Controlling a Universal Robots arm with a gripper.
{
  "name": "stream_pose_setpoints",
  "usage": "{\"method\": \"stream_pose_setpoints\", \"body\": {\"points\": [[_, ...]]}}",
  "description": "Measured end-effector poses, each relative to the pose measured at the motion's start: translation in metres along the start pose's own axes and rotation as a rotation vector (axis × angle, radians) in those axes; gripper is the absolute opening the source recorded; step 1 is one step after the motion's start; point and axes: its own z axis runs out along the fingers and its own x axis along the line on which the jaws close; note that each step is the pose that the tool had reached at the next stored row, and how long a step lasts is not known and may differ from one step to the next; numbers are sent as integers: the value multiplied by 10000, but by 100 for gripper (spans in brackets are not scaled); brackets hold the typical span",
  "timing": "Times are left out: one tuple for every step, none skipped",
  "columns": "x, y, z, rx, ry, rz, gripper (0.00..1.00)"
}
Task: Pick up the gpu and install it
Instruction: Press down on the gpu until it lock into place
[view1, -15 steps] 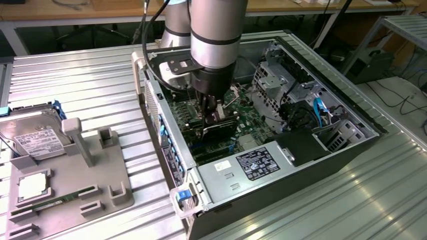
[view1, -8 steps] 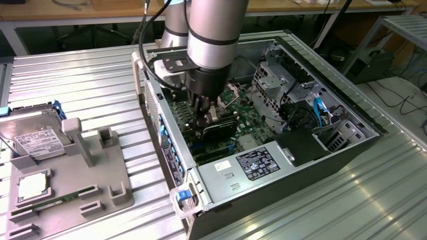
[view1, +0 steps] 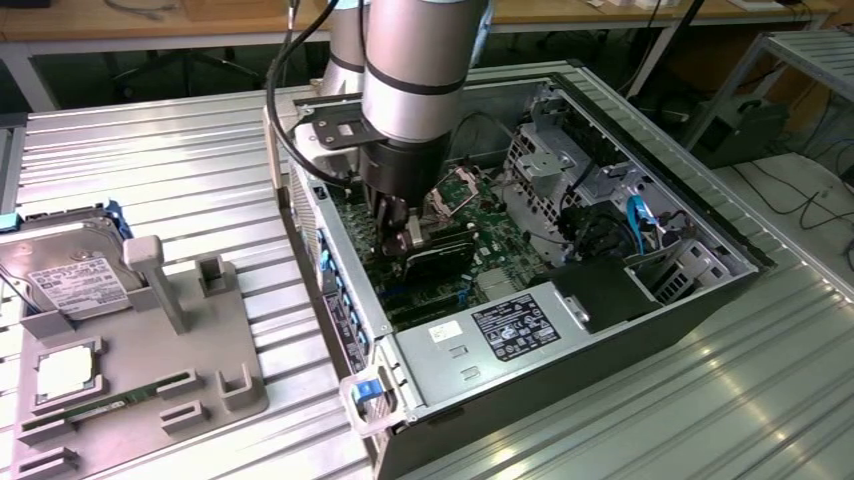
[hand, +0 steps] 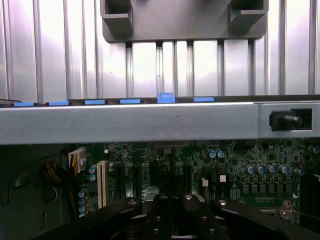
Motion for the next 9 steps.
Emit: {"method": "stream_pose_setpoints", "body": {"points": [[0, 2, 2, -1, 3, -71, 11], [0, 8, 4, -1, 7, -166, 11], [-1, 16, 5, 1, 8, -226, 11], [-1, 19, 6, 2, 8, -259, 11], [-1, 20, 6, 1, 9, -266, 11], [-1, 23, 6, 2, 9, -270, 11], [-13, 24, 8, 2, 8, -268, 11], [-17, 23, 8, 2, 8, -269, 11], [-17, 23, 8, 2, 9, -269, 11]]}}
